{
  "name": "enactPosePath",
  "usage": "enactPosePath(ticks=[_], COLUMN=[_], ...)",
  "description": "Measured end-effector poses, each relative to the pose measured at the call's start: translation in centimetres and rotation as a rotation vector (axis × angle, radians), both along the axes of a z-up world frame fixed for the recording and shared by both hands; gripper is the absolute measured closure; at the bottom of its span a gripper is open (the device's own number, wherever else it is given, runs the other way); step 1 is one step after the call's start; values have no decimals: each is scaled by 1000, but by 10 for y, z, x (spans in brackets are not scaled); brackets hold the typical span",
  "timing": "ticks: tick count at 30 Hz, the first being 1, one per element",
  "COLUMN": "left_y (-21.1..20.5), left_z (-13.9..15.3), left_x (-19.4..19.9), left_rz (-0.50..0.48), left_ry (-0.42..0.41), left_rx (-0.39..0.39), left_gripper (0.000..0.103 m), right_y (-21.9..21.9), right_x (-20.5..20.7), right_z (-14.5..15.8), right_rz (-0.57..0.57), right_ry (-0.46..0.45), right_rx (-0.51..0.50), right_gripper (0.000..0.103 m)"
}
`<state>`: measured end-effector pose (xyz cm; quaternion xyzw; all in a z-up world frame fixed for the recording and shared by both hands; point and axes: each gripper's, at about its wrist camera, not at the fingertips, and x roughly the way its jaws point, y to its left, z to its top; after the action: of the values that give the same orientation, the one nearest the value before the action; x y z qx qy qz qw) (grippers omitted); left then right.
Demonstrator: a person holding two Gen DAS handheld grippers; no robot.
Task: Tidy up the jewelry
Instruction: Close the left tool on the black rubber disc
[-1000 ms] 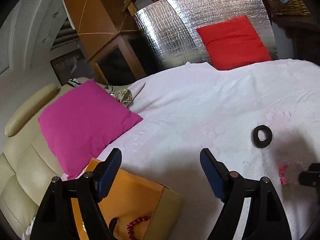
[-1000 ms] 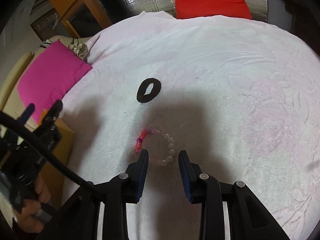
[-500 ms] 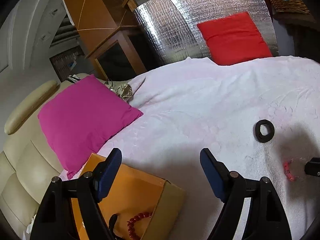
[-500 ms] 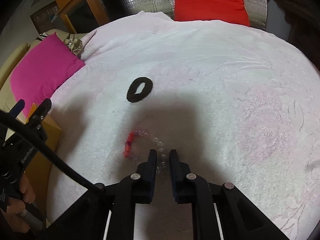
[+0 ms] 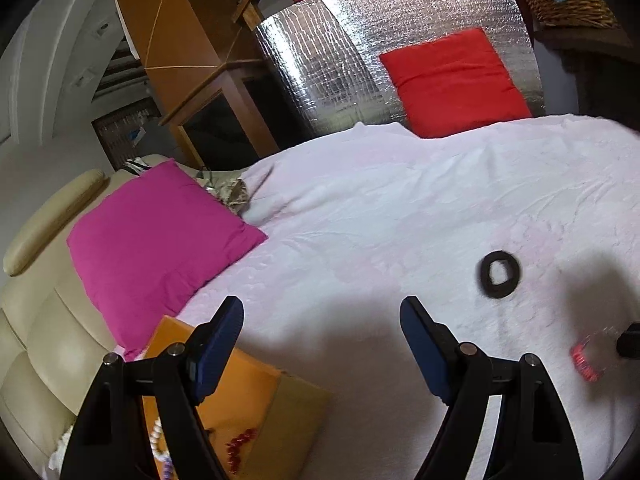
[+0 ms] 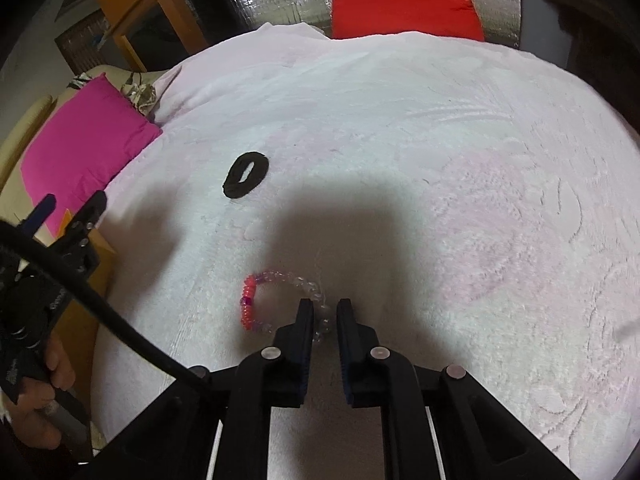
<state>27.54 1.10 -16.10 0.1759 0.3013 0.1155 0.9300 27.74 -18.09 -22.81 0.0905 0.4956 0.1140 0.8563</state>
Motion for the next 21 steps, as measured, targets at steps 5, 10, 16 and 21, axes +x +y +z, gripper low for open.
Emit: enactPosePath(ticks=[5,10,16,21], left_y=[-13,-22,-18,-27], left_z=[-3,-10,-17,-35], left_x=[3,12,36,57], left_rz=[-48,-71,-59,-67], left_ry=[-1,31,90,161], left_rx=[-46,-88,-244,-301], left_gripper=[22,22,22,22], right_y=[-9,-17,-19,-19], right_x=[0,4,8,7], right_z=[7,7,5,3], right_rz=[-4,-17,-24,-19], right_ry=[19,37,66,75], right_rx=[61,94,130,137], right_gripper=[86,86,85,85])
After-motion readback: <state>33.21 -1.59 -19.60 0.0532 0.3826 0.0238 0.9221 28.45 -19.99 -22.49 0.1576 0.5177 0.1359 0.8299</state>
